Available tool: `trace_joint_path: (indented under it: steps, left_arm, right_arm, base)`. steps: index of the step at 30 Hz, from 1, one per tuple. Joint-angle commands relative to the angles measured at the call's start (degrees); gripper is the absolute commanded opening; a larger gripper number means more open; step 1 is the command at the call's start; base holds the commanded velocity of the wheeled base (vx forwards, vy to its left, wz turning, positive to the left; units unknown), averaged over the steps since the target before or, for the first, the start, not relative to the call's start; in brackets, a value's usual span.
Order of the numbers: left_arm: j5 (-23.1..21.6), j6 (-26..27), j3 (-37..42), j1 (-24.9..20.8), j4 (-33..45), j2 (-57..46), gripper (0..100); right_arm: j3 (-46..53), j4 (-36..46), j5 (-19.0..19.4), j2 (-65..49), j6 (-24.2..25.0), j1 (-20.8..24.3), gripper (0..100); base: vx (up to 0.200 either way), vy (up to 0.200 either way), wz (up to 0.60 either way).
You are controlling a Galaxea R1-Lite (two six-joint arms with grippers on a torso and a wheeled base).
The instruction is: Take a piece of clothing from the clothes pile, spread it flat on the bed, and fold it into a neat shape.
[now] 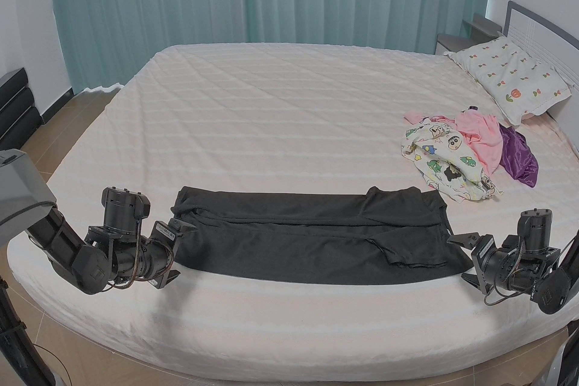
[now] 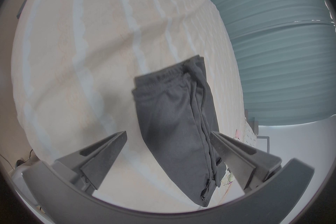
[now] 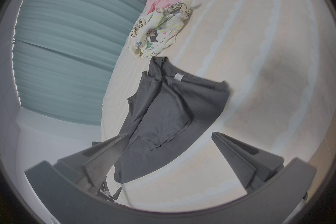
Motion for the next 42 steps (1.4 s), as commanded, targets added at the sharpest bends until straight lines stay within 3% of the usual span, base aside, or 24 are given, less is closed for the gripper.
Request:
trace_joint_path:
  steps: [1,8,13,25,26,31,39,42]
  left_arm:
    - [0.3,0.1,0.2,-0.2,0.0,0.1,100]
    - [5.8,1.3,-0.3,0.0,-0.3,1.5,100]
    - [7.1,3.6,0.7,0.0,0.0,1.3,100]
    - [9.8,3.7,-1.3,0.7,-0.7,5.2,100]
    - [9.8,3.7,-1.6,0.8,-0.7,5.8,0]
    - [9.9,3.3,-0.8,0.9,-0.6,5.1,0]
    - [9.8,2.9,-0.5,0.9,-0.5,4.7,0]
    - [9.8,2.8,-0.5,0.9,-0.5,4.7,0]
  right_arm:
    - [0.0,0.0,0.0,-0.2,0.0,0.3,100]
    - [0.4,0.0,0.0,-0.4,2.5,2.4,100]
    - [0.5,0.0,-0.1,0.3,2.6,3.5,100]
    - [1.0,0.0,-2.1,1.0,2.6,5.4,100]
    - [1.3,-0.1,-3.1,1.9,2.5,6.2,100]
    - [1.3,-0.1,-6.6,4.3,2.4,7.1,100]
    - [0.5,-0.6,-8.9,6.7,2.5,8.7,100]
    - [0.1,-4.2,-9.7,8.9,2.6,10.0,100]
  base:
    - [0.000,0.000,0.00]
    - [0.000,0.000,0.00]
    - [0.000,0.000,0.00]
    - [0.000,0.000,0.00]
    - [0.000,0.000,0.00]
    - [0.000,0.000,0.00]
    - [0.000,0.000,0.00]
    - [0.000,0.000,0.00]
